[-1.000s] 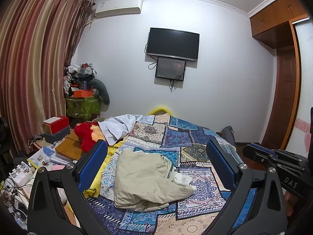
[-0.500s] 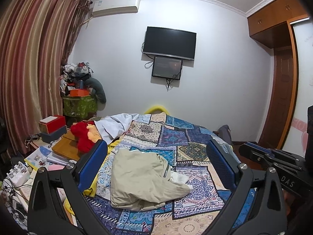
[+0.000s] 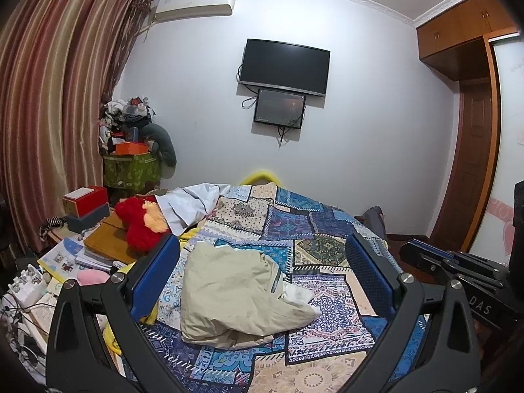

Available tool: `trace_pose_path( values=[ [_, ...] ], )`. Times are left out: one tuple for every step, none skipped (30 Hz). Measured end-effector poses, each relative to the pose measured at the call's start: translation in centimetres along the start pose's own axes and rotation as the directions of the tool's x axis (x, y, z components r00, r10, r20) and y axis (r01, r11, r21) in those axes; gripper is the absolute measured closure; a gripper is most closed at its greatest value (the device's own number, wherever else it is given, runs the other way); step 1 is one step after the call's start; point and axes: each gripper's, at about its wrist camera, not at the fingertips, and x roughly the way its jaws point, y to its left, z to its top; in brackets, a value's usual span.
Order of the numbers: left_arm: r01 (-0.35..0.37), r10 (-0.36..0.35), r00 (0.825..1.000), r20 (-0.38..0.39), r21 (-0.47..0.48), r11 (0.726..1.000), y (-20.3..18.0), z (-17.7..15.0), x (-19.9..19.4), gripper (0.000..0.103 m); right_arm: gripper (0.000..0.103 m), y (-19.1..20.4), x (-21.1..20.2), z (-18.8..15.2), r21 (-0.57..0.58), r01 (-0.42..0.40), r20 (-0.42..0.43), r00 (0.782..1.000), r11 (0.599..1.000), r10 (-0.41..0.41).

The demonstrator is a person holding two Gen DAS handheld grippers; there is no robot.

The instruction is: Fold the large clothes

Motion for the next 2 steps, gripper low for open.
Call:
trace_pose_path(
  values=[
    [0.000, 0.000, 1.000, -0.002, -0.001, 1.000, -0.02, -0.04, 0.05, 0.001, 0.098, -0.01, 0.01, -0.01, 0.000, 0.000, -0.001, 1.000, 1.000, 0.000],
    [0.001, -0.001, 1.000, -0.005, -0.001, 1.000, -0.02, -0.06, 0.10, 0.001, 0.098, 0.01, 0.06, -0.04, 0.001, 0.000, -0.002, 1.000, 1.000, 0.000]
  ],
)
